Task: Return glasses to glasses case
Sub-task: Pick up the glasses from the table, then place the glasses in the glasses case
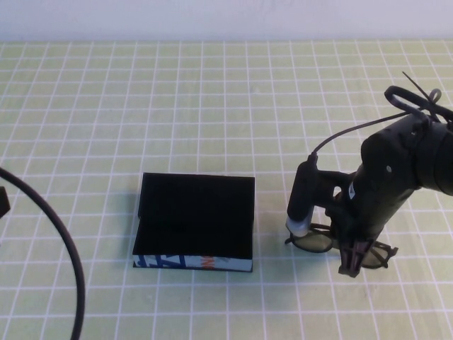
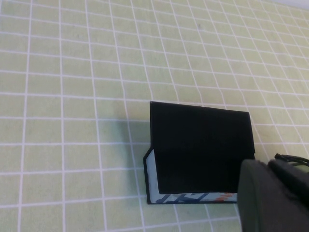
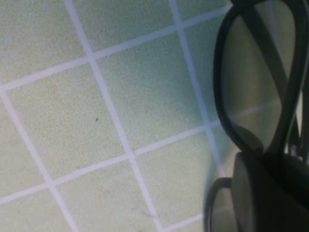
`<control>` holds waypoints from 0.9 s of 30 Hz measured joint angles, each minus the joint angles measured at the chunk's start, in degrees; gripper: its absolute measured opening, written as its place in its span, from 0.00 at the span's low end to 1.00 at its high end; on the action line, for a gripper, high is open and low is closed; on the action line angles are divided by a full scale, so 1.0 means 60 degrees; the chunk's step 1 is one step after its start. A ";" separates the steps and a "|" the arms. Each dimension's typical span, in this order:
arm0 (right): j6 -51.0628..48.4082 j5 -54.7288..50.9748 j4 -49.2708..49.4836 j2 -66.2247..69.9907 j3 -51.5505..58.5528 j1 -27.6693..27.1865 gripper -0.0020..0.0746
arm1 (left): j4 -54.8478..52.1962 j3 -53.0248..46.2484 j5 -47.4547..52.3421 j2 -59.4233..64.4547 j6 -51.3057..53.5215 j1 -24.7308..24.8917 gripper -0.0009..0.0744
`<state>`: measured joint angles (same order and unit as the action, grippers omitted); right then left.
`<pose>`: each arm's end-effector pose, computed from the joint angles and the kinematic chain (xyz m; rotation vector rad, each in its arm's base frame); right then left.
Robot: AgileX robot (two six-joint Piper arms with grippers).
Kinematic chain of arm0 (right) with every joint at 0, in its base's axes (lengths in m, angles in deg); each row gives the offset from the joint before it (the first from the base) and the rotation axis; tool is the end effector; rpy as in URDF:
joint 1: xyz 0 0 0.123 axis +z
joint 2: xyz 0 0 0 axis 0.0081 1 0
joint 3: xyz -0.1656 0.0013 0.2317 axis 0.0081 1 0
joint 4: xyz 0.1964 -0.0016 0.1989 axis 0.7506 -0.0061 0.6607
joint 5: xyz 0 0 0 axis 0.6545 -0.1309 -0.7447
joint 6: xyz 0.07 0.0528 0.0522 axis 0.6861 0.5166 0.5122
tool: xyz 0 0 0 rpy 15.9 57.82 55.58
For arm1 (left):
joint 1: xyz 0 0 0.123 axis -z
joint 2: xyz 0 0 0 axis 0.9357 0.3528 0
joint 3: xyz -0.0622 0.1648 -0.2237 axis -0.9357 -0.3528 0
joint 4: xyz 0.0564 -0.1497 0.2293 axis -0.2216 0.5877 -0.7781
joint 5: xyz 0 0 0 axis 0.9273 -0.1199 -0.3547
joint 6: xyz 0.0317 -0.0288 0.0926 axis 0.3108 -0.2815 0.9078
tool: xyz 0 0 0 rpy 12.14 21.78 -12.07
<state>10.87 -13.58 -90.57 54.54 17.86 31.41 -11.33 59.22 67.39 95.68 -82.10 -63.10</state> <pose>0.3189 0.1796 0.1666 -1.7745 2.3031 -0.1825 0.1398 -0.0451 0.3601 0.0603 2.1184 -0.5050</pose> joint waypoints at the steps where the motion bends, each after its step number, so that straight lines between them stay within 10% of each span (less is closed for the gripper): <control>1: 0.0000 -0.0026 0.0001 -0.0013 0.0000 0.0000 0.06 | 0.0000 0.0000 0.0000 0.0000 0.0000 0.0000 0.01; 27: -0.1763 -0.1364 0.3294 0.0515 -0.4328 0.1689 0.03 | 0.0000 0.0000 0.0133 0.0000 0.0183 0.0000 0.01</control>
<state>0.29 -21.76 -70.81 57.63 -8.11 41.54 -11.33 59.22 68.18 95.68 -81.00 -63.10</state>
